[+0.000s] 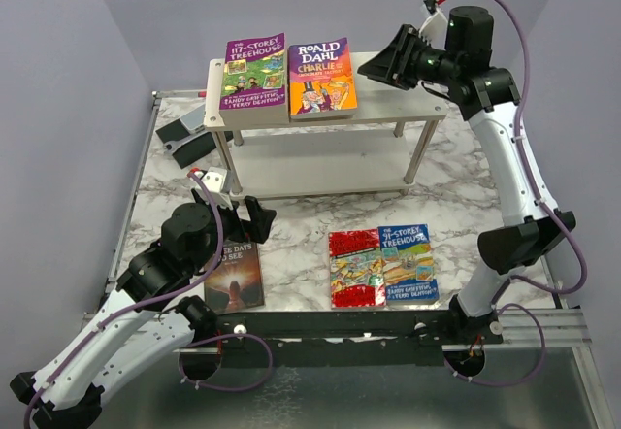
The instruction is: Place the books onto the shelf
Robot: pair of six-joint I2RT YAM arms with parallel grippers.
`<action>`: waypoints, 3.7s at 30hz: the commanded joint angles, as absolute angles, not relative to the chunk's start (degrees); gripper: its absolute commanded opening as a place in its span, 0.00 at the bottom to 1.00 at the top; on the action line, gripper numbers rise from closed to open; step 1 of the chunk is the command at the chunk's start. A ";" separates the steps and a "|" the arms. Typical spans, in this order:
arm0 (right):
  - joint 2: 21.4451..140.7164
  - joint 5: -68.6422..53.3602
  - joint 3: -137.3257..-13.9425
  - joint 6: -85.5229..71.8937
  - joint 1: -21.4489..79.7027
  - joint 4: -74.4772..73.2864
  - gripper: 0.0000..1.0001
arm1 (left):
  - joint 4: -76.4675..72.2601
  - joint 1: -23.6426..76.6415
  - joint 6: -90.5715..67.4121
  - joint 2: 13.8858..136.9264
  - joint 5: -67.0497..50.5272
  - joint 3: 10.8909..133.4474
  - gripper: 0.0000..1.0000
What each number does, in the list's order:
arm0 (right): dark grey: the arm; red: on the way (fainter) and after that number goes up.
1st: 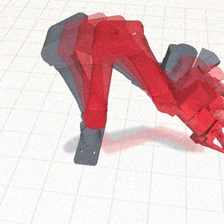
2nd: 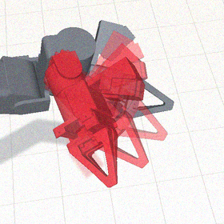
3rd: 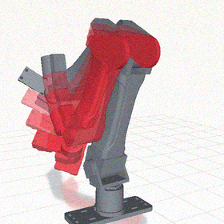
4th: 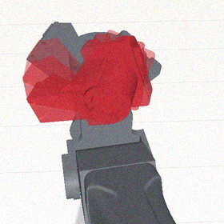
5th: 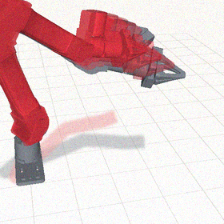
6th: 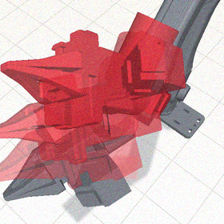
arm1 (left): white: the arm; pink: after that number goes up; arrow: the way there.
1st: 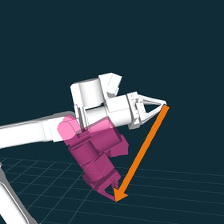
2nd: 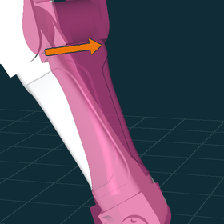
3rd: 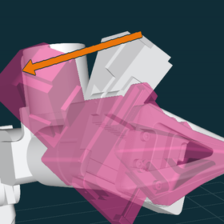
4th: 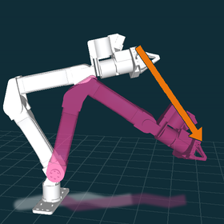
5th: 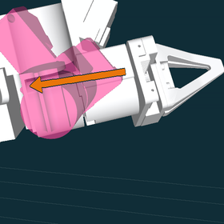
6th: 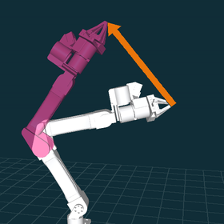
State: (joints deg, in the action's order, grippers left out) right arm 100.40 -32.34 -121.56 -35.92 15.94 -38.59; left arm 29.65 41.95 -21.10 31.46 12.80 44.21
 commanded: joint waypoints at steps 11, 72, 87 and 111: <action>99.97 -28.85 -119.05 -34.55 20.06 -36.65 0.32 | 28.66 41.66 -20.48 31.36 12.13 43.68 0.99; 83.83 -11.04 -109.28 -29.59 21.80 -37.16 0.54 | 29.70 41.65 -21.88 32.91 13.47 45.44 0.99; 54.89 1.00 -75.65 -27.49 21.80 -41.73 0.64 | 25.81 41.66 -27.55 42.45 2.39 43.38 0.99; 55.77 -13.35 -34.05 -36.77 27.55 -27.76 0.61 | -4.67 44.71 -43.76 59.05 -13.32 23.89 0.99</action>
State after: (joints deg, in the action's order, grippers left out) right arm 53.47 -10.94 -35.94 -33.54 23.73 -34.74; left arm 2.00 43.81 -40.97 56.90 -10.98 26.15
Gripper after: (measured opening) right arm 0.615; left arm 0.990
